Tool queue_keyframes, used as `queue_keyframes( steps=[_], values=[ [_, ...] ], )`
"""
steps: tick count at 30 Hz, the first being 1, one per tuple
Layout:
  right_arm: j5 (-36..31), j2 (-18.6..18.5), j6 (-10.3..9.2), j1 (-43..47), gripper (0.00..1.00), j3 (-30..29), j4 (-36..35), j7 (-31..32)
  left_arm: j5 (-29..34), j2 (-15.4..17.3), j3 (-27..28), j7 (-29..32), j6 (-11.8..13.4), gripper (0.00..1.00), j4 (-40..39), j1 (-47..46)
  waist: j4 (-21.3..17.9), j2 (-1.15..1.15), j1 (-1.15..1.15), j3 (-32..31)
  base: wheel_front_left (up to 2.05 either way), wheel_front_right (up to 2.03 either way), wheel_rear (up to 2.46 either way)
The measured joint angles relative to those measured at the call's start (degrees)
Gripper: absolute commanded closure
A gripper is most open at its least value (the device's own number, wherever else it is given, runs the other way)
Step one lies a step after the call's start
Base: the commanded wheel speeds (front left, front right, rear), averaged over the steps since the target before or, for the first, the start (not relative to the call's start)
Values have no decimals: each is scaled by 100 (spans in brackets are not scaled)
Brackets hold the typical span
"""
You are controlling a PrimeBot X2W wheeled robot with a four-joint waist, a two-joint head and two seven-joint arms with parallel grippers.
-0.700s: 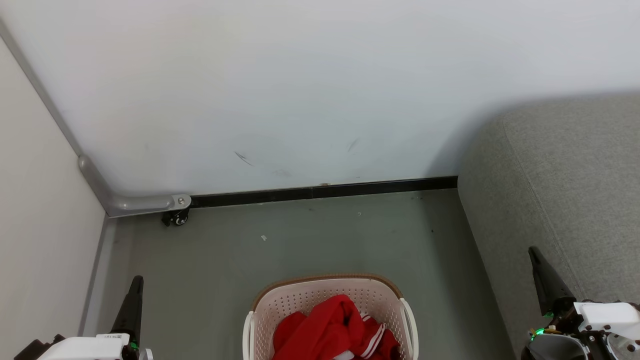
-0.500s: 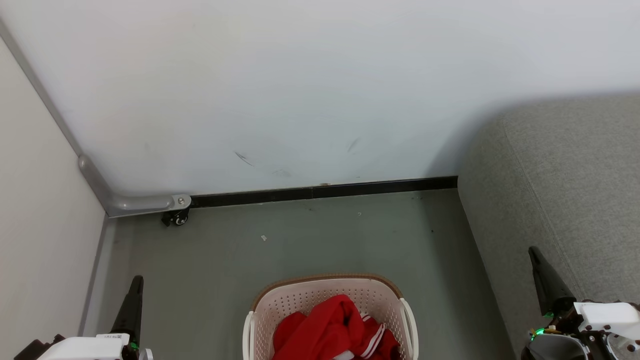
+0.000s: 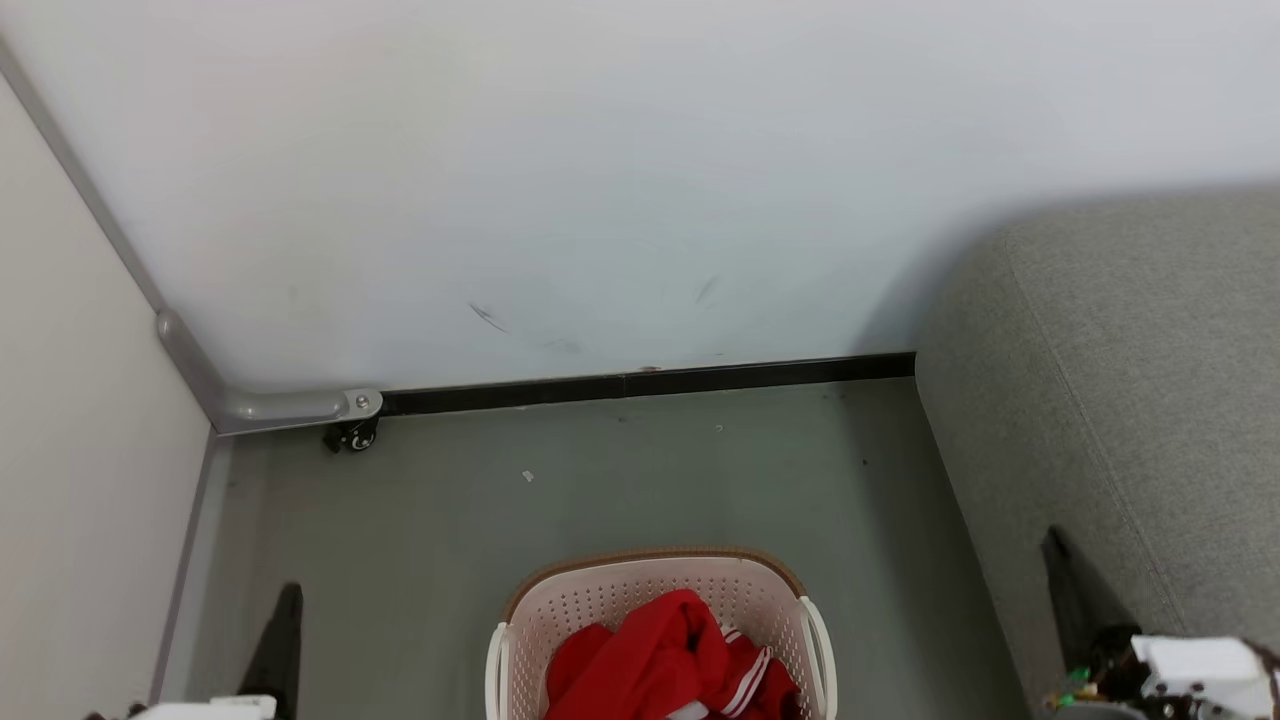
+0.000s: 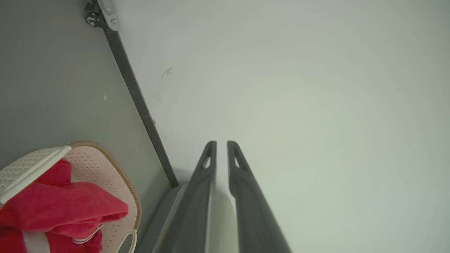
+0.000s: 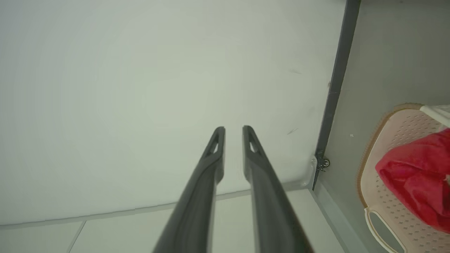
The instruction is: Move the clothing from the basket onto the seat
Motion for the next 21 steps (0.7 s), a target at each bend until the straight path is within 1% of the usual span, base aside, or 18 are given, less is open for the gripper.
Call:
queue_keyframes(
  steps=[4,13,21],
  values=[
    [0,138,-1,319,0,36,264,-7,0,-163,-53,-1,9,0,258,233,0,0,0,0,0,0,0],
    [-123,141,0,325,0,167,222,-138,175,-151,-177,-162,8,0,147,240,1,0,0,-4,0,0,0],
    [-532,133,0,325,0,264,181,-313,558,-97,-341,-313,8,0,73,237,10,0,4,-30,0,0,0]
  ],
)
